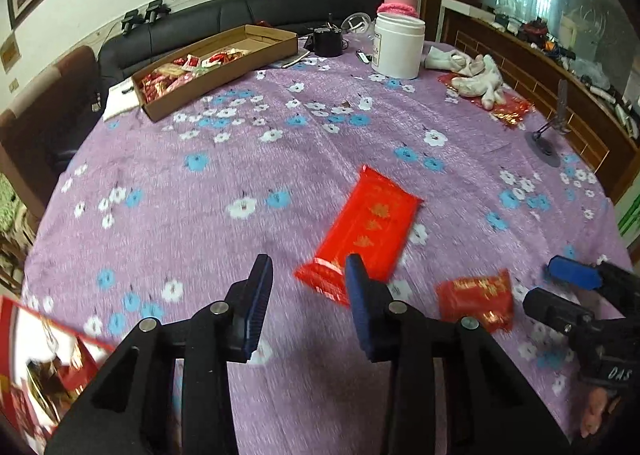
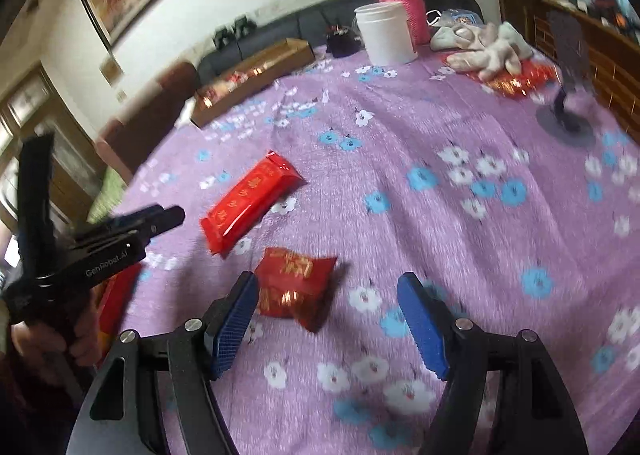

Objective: Organize snacks
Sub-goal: 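Position the left gripper around the long red cake packet while right approaches the red pastry packet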

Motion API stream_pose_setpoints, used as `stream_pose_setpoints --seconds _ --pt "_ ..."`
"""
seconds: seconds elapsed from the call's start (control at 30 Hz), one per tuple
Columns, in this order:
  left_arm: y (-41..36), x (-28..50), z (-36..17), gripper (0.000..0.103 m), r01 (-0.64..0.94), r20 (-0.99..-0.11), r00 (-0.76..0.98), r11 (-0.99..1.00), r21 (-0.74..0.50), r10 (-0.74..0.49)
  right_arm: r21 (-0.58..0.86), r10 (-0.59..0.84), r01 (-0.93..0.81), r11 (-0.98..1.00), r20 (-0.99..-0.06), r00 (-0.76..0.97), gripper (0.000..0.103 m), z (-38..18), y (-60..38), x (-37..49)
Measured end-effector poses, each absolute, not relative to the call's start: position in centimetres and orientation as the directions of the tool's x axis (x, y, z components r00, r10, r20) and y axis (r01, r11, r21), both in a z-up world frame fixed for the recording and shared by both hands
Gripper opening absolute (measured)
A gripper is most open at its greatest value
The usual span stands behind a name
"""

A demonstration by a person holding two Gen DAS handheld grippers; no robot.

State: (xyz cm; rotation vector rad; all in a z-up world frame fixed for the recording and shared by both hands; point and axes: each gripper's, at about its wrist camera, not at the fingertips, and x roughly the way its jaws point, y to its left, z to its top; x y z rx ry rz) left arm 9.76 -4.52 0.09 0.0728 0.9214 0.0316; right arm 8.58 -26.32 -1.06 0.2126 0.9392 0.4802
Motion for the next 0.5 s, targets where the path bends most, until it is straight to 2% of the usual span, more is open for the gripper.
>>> stream_pose_setpoints --seconds 0.03,0.1,0.13,0.3,0.4,0.43,0.47,0.5 --pt "-4.5 10.1 0.1 0.038 0.000 -0.792 0.606 0.996 0.095 0.075 0.356 0.466 -0.305 0.883 -0.736 0.491 0.074 -1.0 -25.6 9.1" --pt "-4.4 10.7 0.0 0.052 -0.019 -0.787 0.606 0.991 0.131 0.116 0.295 0.419 -0.316 0.902 -0.774 0.475 0.077 -1.0 -24.1 9.8" --pt "-4.2 10.8 0.0 0.054 -0.030 -0.784 0.607 0.989 0.143 0.131 0.281 0.411 -0.324 0.903 -0.783 0.468 0.077 -1.3 -23.6 9.9" --pt "-4.0 11.3 -0.3 0.055 -0.045 -0.790 0.594 0.987 0.157 0.153 0.189 0.351 -0.377 0.907 -0.834 0.426 0.077 -3.1 -20.2 10.0" --pt "-4.2 11.4 -0.4 0.055 -0.037 -0.793 0.589 0.986 0.162 0.152 0.105 0.304 -0.400 0.910 -0.825 0.477 0.081 -3.7 -19.4 9.4" --pt "-4.2 11.4 -0.4 0.055 -0.034 -0.794 0.588 0.986 0.164 0.152 0.122 0.321 -0.402 0.908 -0.818 0.477 0.081 -3.7 -19.8 9.4" --pt "-4.1 11.4 -0.4 0.055 -0.034 -0.795 0.587 0.985 0.167 0.154 0.129 0.328 -0.404 0.906 -0.817 0.475 0.079 -3.7 -20.1 9.4" --pt "-4.1 11.5 -0.4 0.055 -0.035 -0.797 0.583 0.985 0.168 0.157 0.110 0.315 -0.405 0.908 -0.816 0.485 0.069 -3.7 -20.4 9.3"
